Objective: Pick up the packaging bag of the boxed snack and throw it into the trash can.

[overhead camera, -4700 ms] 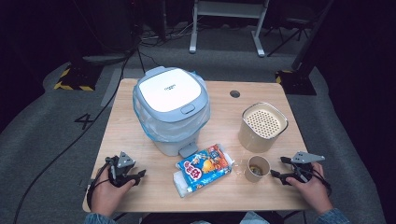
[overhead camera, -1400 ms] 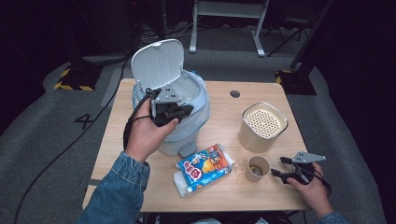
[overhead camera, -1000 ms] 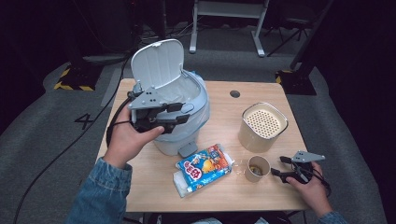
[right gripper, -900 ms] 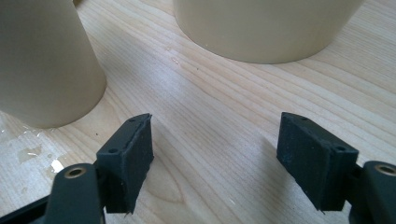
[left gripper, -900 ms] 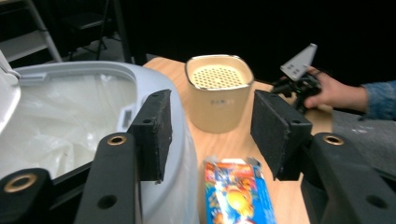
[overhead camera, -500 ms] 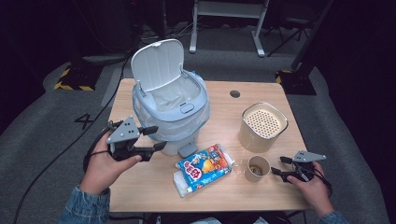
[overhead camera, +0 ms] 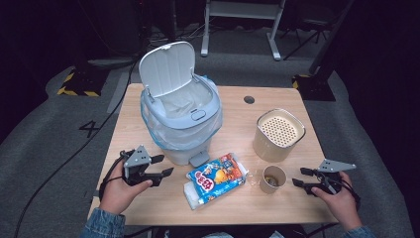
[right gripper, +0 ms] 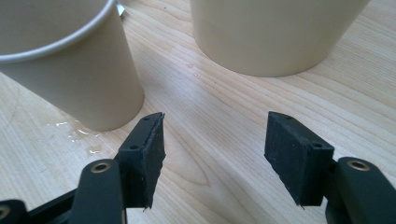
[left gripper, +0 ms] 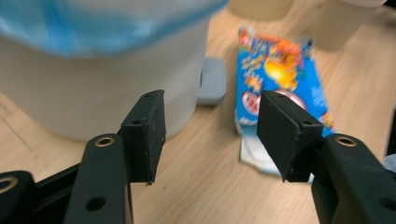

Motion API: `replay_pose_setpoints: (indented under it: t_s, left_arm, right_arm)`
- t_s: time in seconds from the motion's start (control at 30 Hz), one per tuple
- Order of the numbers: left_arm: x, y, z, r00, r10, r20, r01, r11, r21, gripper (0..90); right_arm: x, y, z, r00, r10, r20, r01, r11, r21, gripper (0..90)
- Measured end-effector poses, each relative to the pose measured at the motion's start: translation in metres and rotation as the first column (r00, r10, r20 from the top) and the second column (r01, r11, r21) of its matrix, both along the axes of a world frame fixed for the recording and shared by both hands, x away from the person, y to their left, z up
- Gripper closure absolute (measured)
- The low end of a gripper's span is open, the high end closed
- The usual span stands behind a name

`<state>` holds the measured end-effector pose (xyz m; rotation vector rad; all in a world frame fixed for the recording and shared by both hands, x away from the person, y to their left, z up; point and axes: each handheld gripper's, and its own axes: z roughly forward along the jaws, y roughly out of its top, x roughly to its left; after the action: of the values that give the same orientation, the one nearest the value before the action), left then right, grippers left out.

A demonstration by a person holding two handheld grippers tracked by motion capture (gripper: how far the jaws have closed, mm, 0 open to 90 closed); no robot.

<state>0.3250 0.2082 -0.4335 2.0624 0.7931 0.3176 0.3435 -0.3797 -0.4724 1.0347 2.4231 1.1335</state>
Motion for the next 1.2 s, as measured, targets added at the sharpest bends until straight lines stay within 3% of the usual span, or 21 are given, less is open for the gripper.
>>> replay_pose_setpoints:
  t_s: [0.07,0.1,0.23,0.37,0.53,0.6,0.73,0.8,0.83,0.87,0.9,1.2]
  left_arm:
    - [0.001,0.000,-0.008,0.9998,0.008,-0.019,-0.007,0.9997,0.025,41.7]
    - [0.001,0.001,-0.017,0.9986,0.020,-0.050,-0.018,0.9991,0.039,41.7]
    - [0.002,0.003,-0.028,0.9966,0.032,-0.077,-0.026,0.9965,0.079,41.7]
    - [0.001,0.006,-0.043,0.9894,0.067,-0.129,-0.052,0.9918,0.117,41.6]
    - [0.000,0.011,-0.054,0.9839,0.085,-0.157,-0.062,0.9873,0.146,41.5]
    - [0.000,0.014,-0.061,0.9813,0.104,-0.162,-0.078,0.9839,0.161,41.0]
    - [0.000,0.015,-0.062,0.9811,0.118,-0.153,-0.094,0.9832,0.156,37.7]
    - [0.000,0.015,-0.066,0.9884,0.111,-0.103,-0.091,0.9792,0.181,32.7]
    - [0.001,0.014,-0.070,0.9901,0.117,-0.078,-0.103,0.9815,0.161,28.5]
    - [0.002,0.014,-0.071,0.9887,0.128,-0.078,-0.114,0.9804,0.161,20.4]
    - [0.003,0.014,-0.071,0.9876,0.140,-0.072,-0.126,0.9772,0.171,19.8]
    - [0.005,0.012,-0.071,0.9833,0.162,-0.082,-0.147,0.9750,0.167,17.0]
  right_arm:
    - [-0.001,0.000,0.002,1.0000,0.000,0.003,0.000,1.000,-0.001,38.4]
    - [-0.003,0.000,0.004,1.0000,0.002,0.005,-0.002,1.000,0.002,38.4]
    - [-0.005,0.000,0.009,1.0000,0.001,0.007,-0.001,1.000,-0.003,38.4]
    - [-0.006,0.002,0.011,0.9999,0.010,0.003,-0.010,1.000,-0.011,39.2]
    - [-0.008,0.003,0.013,0.9999,0.012,0.001,-0.012,1.000,-0.005,39.6]
    - [-0.008,0.003,0.016,0.9999,0.013,-0.004,-0.013,1.000,0.002,39.3]
    - [-0.009,0.001,0.021,0.9998,0.013,-0.016,-0.012,1.000,0.017,38.8]
    - [-0.010,-0.001,0.024,0.9997,0.013,-0.020,-0.013,0.999,0.036,37.9]
    - [-0.010,-0.001,0.025,0.9996,0.018,-0.022,-0.017,0.999,0.041,37.5]
    - [-0.010,-0.001,0.028,0.9993,0.020,-0.030,-0.019,0.999,0.048,36.9]
    - [-0.010,-0.001,0.028,0.9993,0.024,-0.028,-0.023,0.999,0.046,36.6]
    - [-0.012,0.001,0.034,0.9996,0.026,0.008,-0.027,0.997,0.070,32.1]
